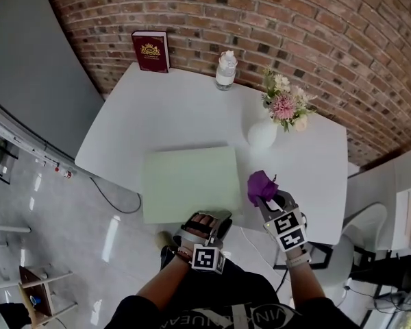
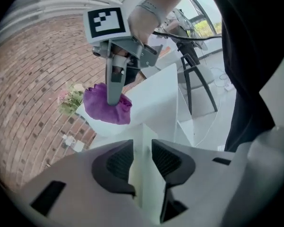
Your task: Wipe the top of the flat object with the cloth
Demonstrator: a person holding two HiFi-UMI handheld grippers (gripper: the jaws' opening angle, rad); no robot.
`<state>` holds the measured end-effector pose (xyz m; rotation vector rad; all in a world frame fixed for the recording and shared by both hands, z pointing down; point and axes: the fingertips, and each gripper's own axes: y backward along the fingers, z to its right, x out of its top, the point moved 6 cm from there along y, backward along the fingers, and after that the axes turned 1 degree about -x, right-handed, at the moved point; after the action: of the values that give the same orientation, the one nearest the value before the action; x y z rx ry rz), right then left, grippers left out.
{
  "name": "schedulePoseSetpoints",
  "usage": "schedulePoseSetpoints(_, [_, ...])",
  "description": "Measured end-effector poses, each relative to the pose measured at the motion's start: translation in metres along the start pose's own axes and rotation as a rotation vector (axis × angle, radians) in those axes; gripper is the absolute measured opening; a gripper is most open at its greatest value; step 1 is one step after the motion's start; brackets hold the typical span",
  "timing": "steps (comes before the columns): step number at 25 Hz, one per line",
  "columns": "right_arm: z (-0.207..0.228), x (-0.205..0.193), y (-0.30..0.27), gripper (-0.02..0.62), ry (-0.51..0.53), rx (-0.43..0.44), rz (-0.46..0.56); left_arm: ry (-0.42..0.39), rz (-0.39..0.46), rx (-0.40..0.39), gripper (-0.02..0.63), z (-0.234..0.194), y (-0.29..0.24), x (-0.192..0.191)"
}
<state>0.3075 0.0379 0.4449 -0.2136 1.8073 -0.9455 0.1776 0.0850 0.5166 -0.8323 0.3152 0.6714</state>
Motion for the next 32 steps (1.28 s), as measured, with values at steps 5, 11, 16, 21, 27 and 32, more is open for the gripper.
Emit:
schedulePoseSetpoints(5, [-0.003,0.012,-0.003,0.078,0.005,-0.006,0.024,0.269,0.138,-0.019,0.081,-0.032,0.021,0.005])
schedulePoseSetpoints(11, [-0.019,0.055,-0.019,0.078,0.011,0.033,0.108,0.626,0.088,0.165,0.037,-0.099,0.066,-0.071])
schedulePoseSetpoints(16, [-0.06,0.113,-0.062,0.078,-0.008,0.153,0.157,0.772,-0.062,0.335,0.035,-0.14,0.11,-0.173])
schedulePoseSetpoints(21, [-0.125,0.173,-0.122,0.078,-0.069,0.447,0.095,0.854,-0.111,0.304,0.037,-0.149,0.132,-0.233])
schedulePoseSetpoints(27, [-0.175,0.214,-0.188,0.078,-0.136,0.66,-0.166,0.907,-0.068,0.193,0.038,-0.139,0.132,-0.259])
schedulePoseSetpoints(32, [-0.192,0.223,-0.223,0.078,-0.054,0.677,-0.357,0.931,-0.045,0.107,0.04,-0.13,0.122,-0.265])
